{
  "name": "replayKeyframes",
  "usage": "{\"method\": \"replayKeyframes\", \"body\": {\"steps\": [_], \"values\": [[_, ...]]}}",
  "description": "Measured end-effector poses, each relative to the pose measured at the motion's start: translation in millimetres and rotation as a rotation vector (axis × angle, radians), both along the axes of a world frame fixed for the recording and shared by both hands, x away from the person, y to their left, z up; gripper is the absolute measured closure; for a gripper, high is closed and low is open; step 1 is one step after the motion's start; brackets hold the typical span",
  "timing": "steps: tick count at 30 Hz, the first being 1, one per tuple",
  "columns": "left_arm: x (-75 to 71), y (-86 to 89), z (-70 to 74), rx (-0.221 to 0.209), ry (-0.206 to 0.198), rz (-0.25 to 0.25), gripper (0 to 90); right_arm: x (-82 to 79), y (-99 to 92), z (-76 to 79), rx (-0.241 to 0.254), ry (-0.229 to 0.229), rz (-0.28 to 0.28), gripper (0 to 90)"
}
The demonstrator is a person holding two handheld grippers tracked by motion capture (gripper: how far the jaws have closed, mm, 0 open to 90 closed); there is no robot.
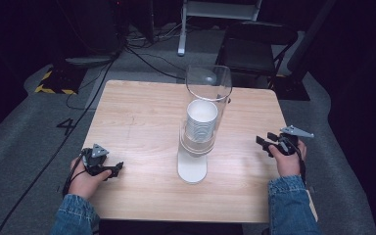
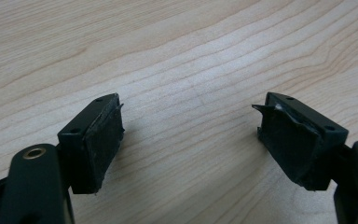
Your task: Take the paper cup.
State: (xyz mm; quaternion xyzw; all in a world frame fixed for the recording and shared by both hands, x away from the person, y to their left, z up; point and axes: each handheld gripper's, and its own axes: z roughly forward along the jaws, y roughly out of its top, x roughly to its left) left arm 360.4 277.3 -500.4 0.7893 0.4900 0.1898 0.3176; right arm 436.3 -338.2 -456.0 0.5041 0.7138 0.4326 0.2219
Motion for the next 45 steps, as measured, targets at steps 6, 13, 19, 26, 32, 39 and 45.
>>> {"method": "replayKeyframes", "body": {"steps": [6, 13, 19, 26, 32, 39, 45], "values": [[-1.7, 0.6, 5.2, -0.023, -0.002, 0.006, 22.3, -0.5, -4.4, 1.2, 0.007, -0.003, -0.009, 38.3], [-3.6, 2.0, 16.7, -0.042, -0.032, 0.011, 22.6, -4.4, -9.7, 7.2, 0.013, -0.013, -0.030, 37.9], [-8.0, 2.3, 41.5, -0.084, -0.092, 0.004, 23.2, -10.6, -10.8, 17.9, 0.027, -0.038, -0.034, 37.3], [-9.8, -5.2, 47.1, -0.083, -0.097, -0.020, 23.2, -11.9, -3.7, 20.8, 0.031, -0.043, -0.005, 35.6], [-13.2, -8.8, 54.5, -0.098, -0.109, -0.038, 23.3, -14.8, 6.5, 31.8, 0.037, -0.059, 0.044, 35.2], [-16.3, -10.6, 56.7, -0.096, -0.107, -0.049, 23.6, -18.1, 23.6, 45.0, 0.069, -0.060, 0.113, 35.0], [-20.6, -6.9, 57.6, -0.090, -0.108, -0.040, 23.7, -18.9, 38.1, 54.1, 0.064, -0.052, 0.158, 34.7]]}}
